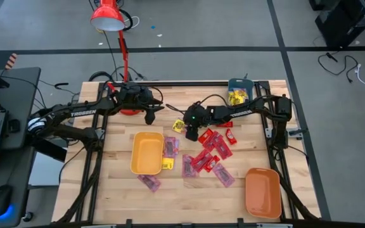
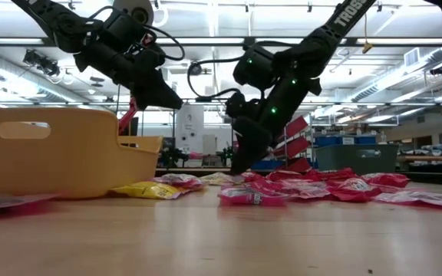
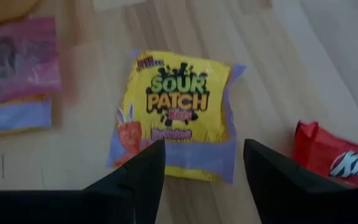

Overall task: Sort candy
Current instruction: Put the yellow candy pack into the blue bin

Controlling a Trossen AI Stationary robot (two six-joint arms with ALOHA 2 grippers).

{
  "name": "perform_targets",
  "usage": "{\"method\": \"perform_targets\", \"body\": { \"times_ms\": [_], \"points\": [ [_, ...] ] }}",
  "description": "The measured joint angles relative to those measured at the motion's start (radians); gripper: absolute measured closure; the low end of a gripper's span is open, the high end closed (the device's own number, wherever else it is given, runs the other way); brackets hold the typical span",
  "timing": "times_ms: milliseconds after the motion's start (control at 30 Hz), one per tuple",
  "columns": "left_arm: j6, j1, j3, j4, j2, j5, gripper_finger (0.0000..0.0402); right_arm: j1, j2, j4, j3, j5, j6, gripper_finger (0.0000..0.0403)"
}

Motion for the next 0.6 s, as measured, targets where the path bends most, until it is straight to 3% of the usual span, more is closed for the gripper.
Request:
{"method": "perform_targets", "body": {
  "times_ms": [367,600],
  "points": [
    [0.000,0.000,0.000,0.001,0.000,0.000,0.0273,0.000,-0.001,0.091,-0.081,0.000,0.038,0.0216],
    [0.000,0.000,0.000,0.005,0.000,0.000,0.0273,0.000,-0.002,0.136,-0.113,-0.001,0.044,0.0276]
  ]
}}
